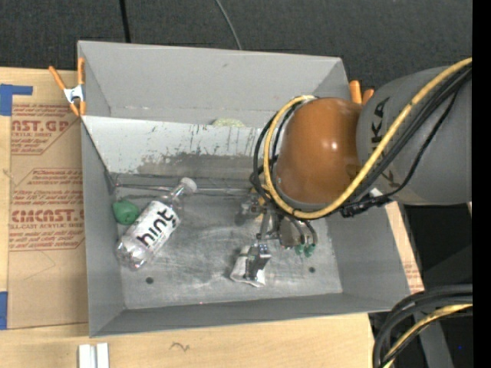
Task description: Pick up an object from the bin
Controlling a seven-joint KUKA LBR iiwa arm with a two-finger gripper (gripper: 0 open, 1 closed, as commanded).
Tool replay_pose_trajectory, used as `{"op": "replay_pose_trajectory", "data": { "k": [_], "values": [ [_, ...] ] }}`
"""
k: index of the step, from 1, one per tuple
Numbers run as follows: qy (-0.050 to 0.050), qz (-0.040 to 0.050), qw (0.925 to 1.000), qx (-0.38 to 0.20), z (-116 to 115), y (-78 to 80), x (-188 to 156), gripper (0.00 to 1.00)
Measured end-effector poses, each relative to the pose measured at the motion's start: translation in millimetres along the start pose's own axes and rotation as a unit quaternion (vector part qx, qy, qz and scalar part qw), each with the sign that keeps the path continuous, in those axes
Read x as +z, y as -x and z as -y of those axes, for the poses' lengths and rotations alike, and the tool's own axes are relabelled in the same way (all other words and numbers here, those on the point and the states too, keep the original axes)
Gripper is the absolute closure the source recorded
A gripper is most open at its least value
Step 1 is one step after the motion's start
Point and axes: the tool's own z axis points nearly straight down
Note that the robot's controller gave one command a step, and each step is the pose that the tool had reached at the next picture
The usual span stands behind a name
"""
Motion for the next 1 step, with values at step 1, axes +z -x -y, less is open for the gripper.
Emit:
{"op": "replay_pose_trajectory", "data": {
  "k": [1],
  "values": [
    [-0.001, -0.0041, 0.9989, -0.046, -1.0, -3.4, 6.1, 0.00]
  ]
}}
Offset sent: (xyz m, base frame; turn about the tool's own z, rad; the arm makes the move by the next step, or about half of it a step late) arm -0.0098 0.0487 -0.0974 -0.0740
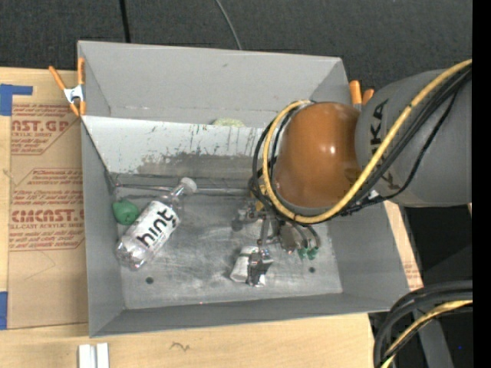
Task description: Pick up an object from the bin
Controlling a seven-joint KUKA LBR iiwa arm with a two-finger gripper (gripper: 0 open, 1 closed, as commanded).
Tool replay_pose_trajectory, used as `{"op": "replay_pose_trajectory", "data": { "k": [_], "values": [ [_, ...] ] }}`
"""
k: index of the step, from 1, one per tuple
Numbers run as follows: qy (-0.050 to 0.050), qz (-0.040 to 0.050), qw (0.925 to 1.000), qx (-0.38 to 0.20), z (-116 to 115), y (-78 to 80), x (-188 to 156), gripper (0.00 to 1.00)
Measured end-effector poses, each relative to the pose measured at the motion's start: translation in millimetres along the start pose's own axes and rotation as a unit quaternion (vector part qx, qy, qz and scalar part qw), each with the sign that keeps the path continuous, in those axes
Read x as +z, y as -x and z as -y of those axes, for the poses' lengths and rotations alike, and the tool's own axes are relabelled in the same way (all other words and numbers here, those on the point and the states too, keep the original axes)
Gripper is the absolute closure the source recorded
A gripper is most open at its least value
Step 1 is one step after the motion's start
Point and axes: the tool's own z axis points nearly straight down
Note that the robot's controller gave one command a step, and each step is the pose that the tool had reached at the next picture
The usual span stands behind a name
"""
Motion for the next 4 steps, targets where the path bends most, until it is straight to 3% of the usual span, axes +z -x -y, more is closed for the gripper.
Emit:
{"op": "replay_pose_trajectory", "data": {
  "k": [1, 2, 3, 4],
  "values": [
    [0.001, 0.0100, 0.9999, -0.008, -20, 3.3, 23, 0.00],
    [0.001, 0.0067, 1.0000, -0.007, -25, 2.3, 39, 0.00],
    [0.000, 0.0003, 0.9995, -0.031, -10, -1.2, 61, 0.00],
    [-0.001, 0.0065, 0.9966, -0.082, -25, 2.5, 77, 0.00]
  ]
}}
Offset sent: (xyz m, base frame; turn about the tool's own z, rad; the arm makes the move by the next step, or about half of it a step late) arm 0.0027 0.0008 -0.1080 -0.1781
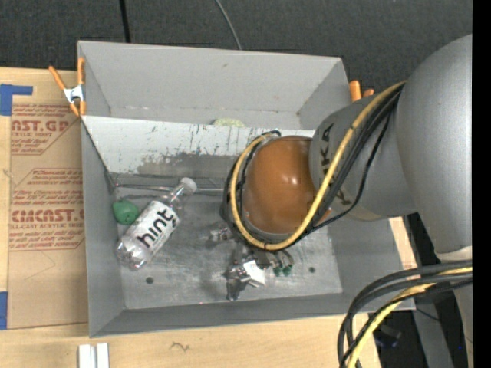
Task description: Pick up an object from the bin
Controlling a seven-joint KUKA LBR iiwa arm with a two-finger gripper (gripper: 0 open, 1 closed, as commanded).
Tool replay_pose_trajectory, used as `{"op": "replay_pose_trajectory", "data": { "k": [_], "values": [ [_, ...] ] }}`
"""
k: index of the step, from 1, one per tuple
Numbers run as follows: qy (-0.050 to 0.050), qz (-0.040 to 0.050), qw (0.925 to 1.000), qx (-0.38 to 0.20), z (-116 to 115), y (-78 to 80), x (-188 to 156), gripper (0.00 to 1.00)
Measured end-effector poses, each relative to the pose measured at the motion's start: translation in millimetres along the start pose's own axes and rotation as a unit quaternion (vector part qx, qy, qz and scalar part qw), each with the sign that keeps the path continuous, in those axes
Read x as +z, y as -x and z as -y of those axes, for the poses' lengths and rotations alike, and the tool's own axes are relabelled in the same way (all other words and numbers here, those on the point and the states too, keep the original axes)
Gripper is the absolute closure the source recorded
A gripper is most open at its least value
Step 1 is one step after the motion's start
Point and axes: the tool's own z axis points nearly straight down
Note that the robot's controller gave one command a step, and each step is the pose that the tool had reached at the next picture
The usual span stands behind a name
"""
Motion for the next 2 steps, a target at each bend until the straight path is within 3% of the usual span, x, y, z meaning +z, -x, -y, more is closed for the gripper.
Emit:
{"op": "replay_pose_trajectory", "data": {
  "k": [1, 2],
  "values": [
    [0.001, -0.0050, 0.9998, 0.021, -19, 5.4, 9, 0.00],
    [0.001, -0.0016, 0.9930, -0.118, 1, 18.7, -58, 1.00]
  ]
}}
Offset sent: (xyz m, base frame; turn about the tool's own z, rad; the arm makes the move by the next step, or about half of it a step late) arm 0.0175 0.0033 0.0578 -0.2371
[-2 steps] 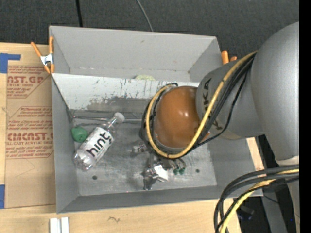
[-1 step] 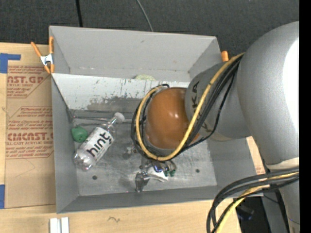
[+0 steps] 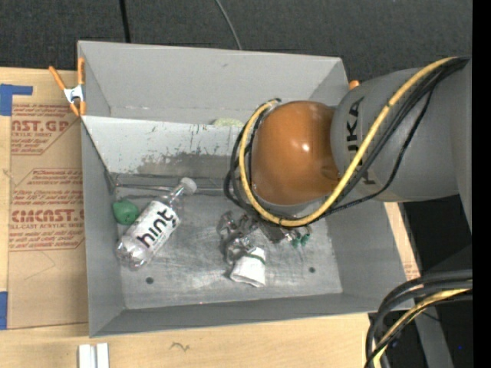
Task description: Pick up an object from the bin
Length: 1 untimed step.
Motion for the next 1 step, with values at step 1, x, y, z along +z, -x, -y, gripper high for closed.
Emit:
{"op": "replay_pose_trajectory", "data": {
  "k": [1],
  "values": [
    [0.000, -0.0004, 1.0000, 0.000, -0.2, -0.2, 0.3, 0.00]
  ]
}}
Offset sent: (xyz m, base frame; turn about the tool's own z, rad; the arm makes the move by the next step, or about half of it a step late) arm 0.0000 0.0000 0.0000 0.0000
